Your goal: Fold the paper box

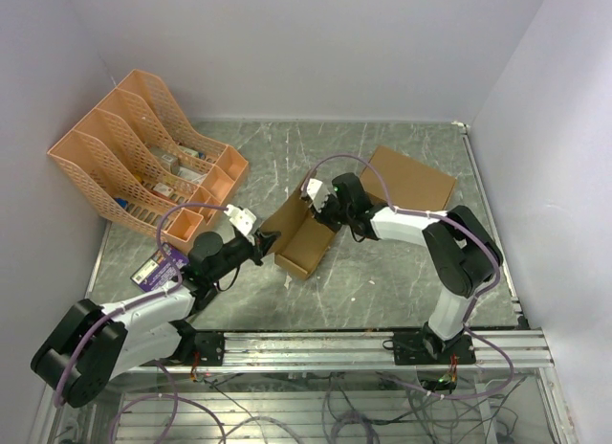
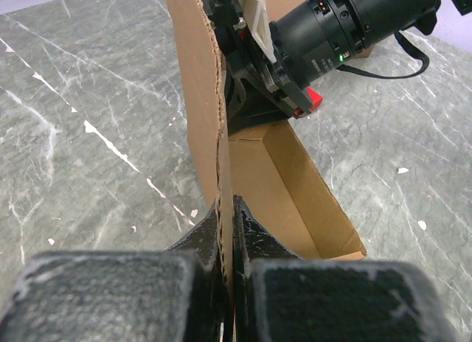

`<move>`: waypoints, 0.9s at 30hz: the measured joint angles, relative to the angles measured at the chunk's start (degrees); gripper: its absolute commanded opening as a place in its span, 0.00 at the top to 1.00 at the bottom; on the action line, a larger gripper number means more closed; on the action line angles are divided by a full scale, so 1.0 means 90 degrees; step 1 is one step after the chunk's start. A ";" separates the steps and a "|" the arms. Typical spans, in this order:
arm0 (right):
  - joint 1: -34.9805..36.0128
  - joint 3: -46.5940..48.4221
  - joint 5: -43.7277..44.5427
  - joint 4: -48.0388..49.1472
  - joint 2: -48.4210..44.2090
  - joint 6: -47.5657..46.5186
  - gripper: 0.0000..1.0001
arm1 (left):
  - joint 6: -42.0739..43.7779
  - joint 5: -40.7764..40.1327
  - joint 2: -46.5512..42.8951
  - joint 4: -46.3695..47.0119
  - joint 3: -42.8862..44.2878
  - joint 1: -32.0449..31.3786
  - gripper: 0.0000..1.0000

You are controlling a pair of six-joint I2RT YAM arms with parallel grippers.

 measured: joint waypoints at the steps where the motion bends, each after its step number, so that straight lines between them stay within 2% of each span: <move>1: 0.0051 -0.0061 0.0121 0.0085 -0.0024 -0.0015 1.00 | -0.0015 0.0000 0.0012 0.0017 0.0000 0.0000 0.93; 4: 0.0153 -0.0121 0.0338 0.0194 -0.0034 -0.0041 1.00 | -0.0036 -0.0005 0.0061 0.0053 0.0000 0.0000 0.93; 8: 0.0165 -0.0119 0.0318 0.0175 -0.0034 -0.0061 0.95 | -0.0041 -0.0007 0.0107 0.0114 0.0000 0.0000 0.93; 10: 0.0163 -0.0112 0.0270 0.0151 -0.0034 -0.0066 1.00 | -0.0041 -0.0010 0.0107 0.0119 0.0000 0.0000 0.93; 20: 0.0204 -0.0046 0.0250 0.0022 -0.0007 -0.0085 1.00 | -0.0109 -0.0017 0.0104 0.0107 0.0000 0.0000 0.93; 27: 0.0202 0.0063 0.0272 -0.0233 0.0002 -0.0112 0.82 | -0.0109 -0.0032 0.0112 0.0087 0.0000 0.0000 0.93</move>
